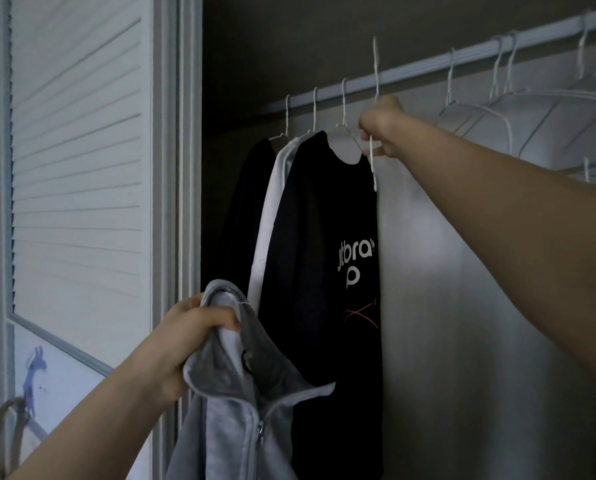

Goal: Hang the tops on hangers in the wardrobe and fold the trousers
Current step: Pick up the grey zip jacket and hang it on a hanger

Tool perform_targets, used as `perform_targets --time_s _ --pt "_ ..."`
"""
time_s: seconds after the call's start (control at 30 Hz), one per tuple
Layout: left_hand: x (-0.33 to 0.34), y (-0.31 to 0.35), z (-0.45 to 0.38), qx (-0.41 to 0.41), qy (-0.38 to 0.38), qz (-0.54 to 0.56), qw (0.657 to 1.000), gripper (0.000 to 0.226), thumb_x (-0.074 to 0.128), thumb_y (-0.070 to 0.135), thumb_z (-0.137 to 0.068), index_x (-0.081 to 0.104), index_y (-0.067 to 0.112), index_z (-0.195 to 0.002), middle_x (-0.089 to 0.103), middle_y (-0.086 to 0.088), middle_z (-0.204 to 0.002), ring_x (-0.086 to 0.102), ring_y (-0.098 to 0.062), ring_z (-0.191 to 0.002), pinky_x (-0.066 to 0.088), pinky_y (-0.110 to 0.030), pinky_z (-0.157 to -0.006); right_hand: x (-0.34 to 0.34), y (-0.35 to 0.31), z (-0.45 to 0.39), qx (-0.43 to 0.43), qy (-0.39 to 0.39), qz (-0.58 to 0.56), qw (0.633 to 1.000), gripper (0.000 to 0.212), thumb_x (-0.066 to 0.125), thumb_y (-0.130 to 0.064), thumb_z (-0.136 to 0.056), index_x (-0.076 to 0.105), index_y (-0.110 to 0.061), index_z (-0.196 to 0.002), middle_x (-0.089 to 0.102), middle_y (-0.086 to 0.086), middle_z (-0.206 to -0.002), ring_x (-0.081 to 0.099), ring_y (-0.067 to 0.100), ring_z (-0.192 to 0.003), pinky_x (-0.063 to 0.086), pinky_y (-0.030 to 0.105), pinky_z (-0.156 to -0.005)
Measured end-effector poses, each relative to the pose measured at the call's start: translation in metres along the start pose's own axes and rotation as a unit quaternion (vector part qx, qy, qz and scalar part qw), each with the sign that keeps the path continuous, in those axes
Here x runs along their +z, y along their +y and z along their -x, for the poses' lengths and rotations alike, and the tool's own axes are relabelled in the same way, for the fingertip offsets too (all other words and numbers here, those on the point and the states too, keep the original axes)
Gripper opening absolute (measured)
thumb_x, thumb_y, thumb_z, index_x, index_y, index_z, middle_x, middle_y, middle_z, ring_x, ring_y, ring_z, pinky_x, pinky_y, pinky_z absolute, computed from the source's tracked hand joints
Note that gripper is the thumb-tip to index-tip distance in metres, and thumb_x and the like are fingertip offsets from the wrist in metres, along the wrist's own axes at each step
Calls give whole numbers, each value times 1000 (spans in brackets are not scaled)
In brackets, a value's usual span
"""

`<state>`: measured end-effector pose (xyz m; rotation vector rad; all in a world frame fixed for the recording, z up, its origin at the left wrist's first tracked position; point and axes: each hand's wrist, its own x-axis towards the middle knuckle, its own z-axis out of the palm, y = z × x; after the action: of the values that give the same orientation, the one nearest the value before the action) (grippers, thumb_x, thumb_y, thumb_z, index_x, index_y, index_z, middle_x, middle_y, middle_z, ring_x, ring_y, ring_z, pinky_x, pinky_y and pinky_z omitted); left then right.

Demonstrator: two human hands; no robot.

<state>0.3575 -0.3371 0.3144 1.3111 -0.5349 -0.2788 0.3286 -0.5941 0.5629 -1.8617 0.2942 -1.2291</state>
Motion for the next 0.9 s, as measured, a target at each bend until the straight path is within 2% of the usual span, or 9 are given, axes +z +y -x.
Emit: perform_targets --time_s 0.07,0.13,0.27,0.33,0.4,0.47,0.6,0.73,0.9 --pt "-3 0 1 2 10 -2 1000 21 53 -14 -78 60 -4 -95 60 -27 -79 63 -35 -63 55 -33 -51 2 -5 2 -56 43 42 997 37 46 -9 -88 47 -14 -125 52 8 -109 57 24 -95 52 39 -79" --pt "-5 0 3 2 25 2 1000 19 53 -15 -78 60 -6 -92 61 -26 -74 64 -33 -57 55 -31 -48 7 -6 19 -89 78 25 993 38 47 -14 -80 56 -10 -116 59 10 -102 62 30 -102 51 38 -78" --pt "-8 1 8 -7 21 -1 1000 17 53 -14 -78 59 -2 -89 62 -23 -71 65 -32 -57 56 -33 -50 19 25 61 1 -8 -65 998 33 56 -16 -74 56 -6 -105 61 8 -87 64 23 -75 54 30 -58" --pt "-10 3 13 -10 14 -8 1000 15 53 -13 -77 59 -2 -86 62 -22 -70 65 -32 -58 56 -33 -51 18 45 75 113 -73 -167 977 7 53 -3 -85 52 -6 -92 54 7 -75 58 16 -58 53 26 -47" --pt "-12 2 17 -8 14 -15 1000 14 53 -12 -77 60 -1 -81 62 -19 -63 65 -29 -54 54 -31 -47 16 62 87 172 -88 -216 957 20 44 6 -92 44 -7 -76 40 4 -63 40 8 -36 39 16 -37" --pt "-16 1 25 -10 22 -22 999 15 52 -13 -75 60 0 -77 60 -16 -58 63 -27 -50 52 -29 -45 15 74 106 166 -74 -215 959 26 43 2 -95 40 -12 -74 32 1 -61 25 5 -29 23 14 -33" --pt "-25 -1 36 -14 35 -41 998 16 49 -13 -73 58 0 -75 55 -13 -57 57 -25 -49 49 -27 -47 11 77 163 118 -77 -153 978 18 50 -21 -97 43 -17 -81 37 -2 -60 28 4 -34 23 16 -34" --pt "-38 -10 50 -21 44 -79 996 18 48 -14 -73 56 1 -78 50 -10 -60 51 -23 -51 43 -27 -51 -5 66 225 107 -82 -173 976 7 48 -13 -95 54 -16 -96 41 -6 -55 31 2 -33 24 15 -33" --pt "-54 -31 73 -29 40 -175 983 20 55 -14 -70 65 -1 -82 64 -13 -59 61 -24 -51 50 -29 -48 -24 61 297 79 -116 -185 973 26 50 -15 -96 57 -16 -121 42 -15 -44 30 1 -34 23 15 -33"
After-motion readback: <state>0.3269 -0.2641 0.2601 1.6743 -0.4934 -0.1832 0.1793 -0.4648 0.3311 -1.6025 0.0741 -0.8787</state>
